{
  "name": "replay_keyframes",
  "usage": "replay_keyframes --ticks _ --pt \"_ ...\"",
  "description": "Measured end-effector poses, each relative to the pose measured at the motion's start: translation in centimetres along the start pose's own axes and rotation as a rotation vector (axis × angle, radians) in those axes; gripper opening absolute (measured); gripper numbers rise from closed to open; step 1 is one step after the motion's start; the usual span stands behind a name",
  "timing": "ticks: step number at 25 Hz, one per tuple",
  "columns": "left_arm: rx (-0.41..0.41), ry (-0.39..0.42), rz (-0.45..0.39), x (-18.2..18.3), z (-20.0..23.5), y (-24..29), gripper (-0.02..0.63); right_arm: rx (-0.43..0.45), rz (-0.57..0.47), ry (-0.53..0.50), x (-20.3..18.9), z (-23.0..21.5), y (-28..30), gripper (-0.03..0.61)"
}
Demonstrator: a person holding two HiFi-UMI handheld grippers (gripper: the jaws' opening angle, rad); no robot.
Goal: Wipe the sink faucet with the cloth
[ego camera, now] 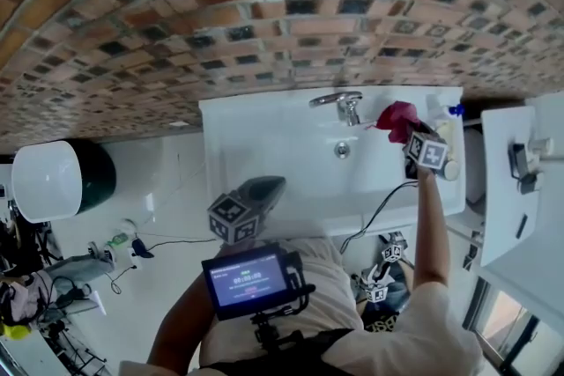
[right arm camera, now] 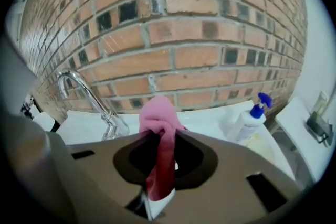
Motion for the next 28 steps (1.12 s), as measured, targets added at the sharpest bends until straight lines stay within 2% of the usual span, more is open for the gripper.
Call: replay_keyframes --ticks 4,9,13,17,20,24,28 --pt "-0.017 0.014 0.016 0.3 -0.7 0.9 0.002 0.058 -0.025 0.023 0.1 0.0 -1.2 0.074" --pt "-0.027 0.037 0.033 0.4 -1.9 1.7 0.002 0.105 0.009 -0.081 3.2 2.3 1.2 0.074" --pt "-0.011 0.041 0.028 0.2 -2.1 1.3 0.002 0.154 0.091 -0.198 5.5 4.9 4.1 0.074" --pt "0.018 0.019 0.015 -0.3 -1.7 0.5 0.002 0.188 0.216 -0.401 6.6 7.6 7.0 0.074" --pt "0.034 0.0 0.01 -0.7 -1.5 0.1 0.002 0.205 0.295 -0.505 7.0 9.1 9.5 0.075" --pt "0.047 -0.01 -0.002 -1.0 -1.2 -0.3 0.002 0.211 0.382 -0.552 6.7 9.8 12.6 0.075" --pt "0.052 -0.021 -0.004 -1.2 -0.7 -0.4 0.002 0.258 0.45 -0.541 6.1 10.1 14.9 0.075"
Point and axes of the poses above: the fingertips, and each gripper's own axes: y forward along the fingers, z to its left, x out of its top, the point moved 9 cm from there along -y, backward along the fingers, and after that the axes turned 14 degrees about z, right-handed, at the moved point
